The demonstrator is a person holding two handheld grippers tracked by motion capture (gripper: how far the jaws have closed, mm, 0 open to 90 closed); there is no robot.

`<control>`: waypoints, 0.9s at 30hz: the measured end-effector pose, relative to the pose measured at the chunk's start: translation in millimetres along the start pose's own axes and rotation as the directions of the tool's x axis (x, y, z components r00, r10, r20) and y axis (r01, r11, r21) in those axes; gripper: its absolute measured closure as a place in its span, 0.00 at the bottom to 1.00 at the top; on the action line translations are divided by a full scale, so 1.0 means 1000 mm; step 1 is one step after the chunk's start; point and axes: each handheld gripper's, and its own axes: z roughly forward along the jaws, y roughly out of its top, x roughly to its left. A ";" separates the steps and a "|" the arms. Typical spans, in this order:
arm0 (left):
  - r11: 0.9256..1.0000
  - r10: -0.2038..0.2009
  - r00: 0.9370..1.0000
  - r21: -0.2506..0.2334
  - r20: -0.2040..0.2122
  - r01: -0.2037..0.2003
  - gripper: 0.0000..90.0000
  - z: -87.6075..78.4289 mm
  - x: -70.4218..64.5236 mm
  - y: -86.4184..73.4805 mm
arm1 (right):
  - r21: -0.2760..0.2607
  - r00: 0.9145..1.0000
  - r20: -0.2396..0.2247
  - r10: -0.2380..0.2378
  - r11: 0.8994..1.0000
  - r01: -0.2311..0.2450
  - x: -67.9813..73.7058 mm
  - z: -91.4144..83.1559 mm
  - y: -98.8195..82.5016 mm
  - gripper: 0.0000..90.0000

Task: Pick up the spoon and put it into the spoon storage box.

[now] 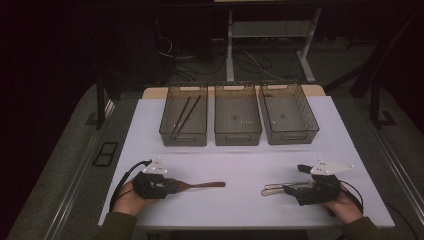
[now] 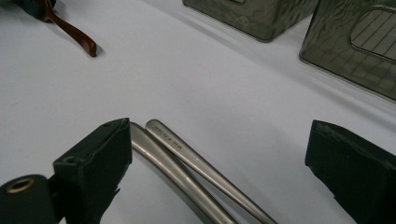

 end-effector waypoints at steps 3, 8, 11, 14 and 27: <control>1.000 0.010 1.000 0.012 0.017 -0.010 0.79 0.001 -0.002 0.001 | 0.000 1.000 0.000 -0.002 1.000 0.002 0.000 0.000 0.000 0.07; 0.999 0.020 1.000 0.026 0.024 -0.021 0.85 0.002 -0.005 0.003 | 0.000 1.000 -0.001 -0.001 1.000 0.001 0.000 0.000 0.000 0.07; 0.999 0.017 1.000 0.029 0.025 -0.017 0.86 0.003 -0.005 0.004 | 0.000 1.000 -0.001 -0.001 1.000 0.001 0.000 0.000 0.000 0.07; 0.999 0.020 0.999 0.030 0.026 -0.021 0.86 0.003 -0.004 0.005 | 0.001 1.000 -0.002 -0.001 1.000 0.001 0.000 0.000 0.000 0.07; 0.999 -0.031 0.999 -0.015 -0.023 0.031 0.87 0.003 -0.004 0.011 | 0.004 1.000 -0.002 -0.002 1.000 0.002 0.001 0.000 0.000 0.07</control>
